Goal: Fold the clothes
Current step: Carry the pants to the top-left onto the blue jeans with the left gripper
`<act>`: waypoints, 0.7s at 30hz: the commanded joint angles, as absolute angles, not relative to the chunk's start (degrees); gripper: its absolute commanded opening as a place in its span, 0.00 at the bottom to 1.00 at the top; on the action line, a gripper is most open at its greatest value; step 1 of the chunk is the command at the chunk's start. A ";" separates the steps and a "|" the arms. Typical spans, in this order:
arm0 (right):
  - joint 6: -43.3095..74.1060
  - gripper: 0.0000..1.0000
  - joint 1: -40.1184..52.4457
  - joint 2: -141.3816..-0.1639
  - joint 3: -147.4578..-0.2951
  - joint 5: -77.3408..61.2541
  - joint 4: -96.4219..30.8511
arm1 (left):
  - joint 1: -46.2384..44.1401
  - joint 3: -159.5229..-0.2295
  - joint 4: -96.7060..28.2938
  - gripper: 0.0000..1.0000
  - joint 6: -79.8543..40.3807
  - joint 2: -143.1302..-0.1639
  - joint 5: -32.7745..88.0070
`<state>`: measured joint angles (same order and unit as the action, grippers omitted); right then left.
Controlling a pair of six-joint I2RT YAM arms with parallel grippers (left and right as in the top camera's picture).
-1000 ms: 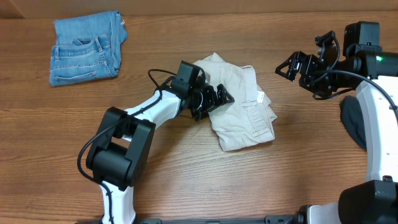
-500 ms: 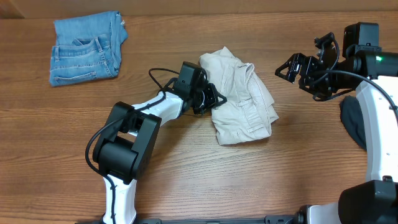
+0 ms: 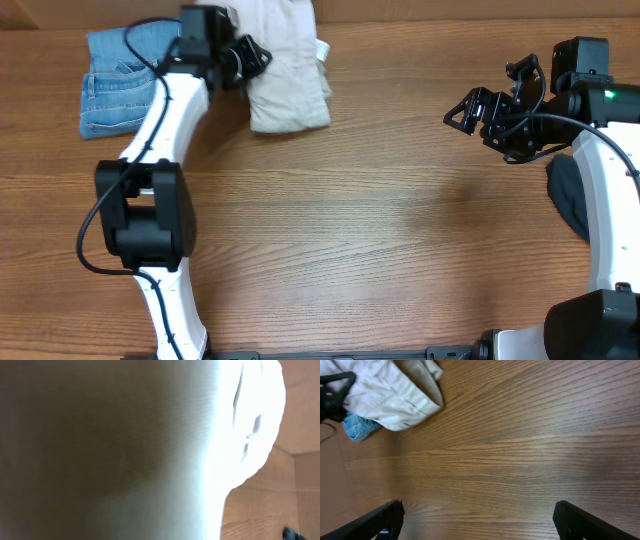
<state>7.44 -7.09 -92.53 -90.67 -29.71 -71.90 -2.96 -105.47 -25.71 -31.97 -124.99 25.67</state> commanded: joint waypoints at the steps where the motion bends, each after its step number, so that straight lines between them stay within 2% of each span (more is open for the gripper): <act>1: 6.96 1.00 -7.14 -92.38 -90.72 -29.34 -71.68 | 0.47 -113.14 -29.78 0.04 -28.25 -124.70 26.59; 8: 6.96 1.00 -7.14 -92.38 -90.72 -29.32 -71.72 | 7.57 -126.39 -43.55 0.04 -24.60 -124.70 26.39; 11: 6.72 1.00 -7.14 -92.38 -90.72 -29.34 -71.90 | 14.02 -127.22 -47.97 0.04 -22.76 -124.73 26.39; 16: 5.72 1.00 -7.14 -92.38 -90.72 -29.34 -73.93 | 21.47 -126.54 -47.77 0.05 -16.12 -125.03 25.80; 19: 5.72 1.00 -7.14 -92.38 -90.70 -29.36 -74.74 | 22.81 -123.39 -48.03 0.10 -13.69 -126.39 22.09; 21: 5.74 1.00 -7.14 -92.38 -90.70 -29.41 -74.87 | 22.85 -121.21 -47.33 0.08 -14.04 -128.51 22.33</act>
<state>6.33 -7.09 -92.53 -90.67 -29.58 -74.74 22.92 -123.42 -48.40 -17.15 -125.82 23.68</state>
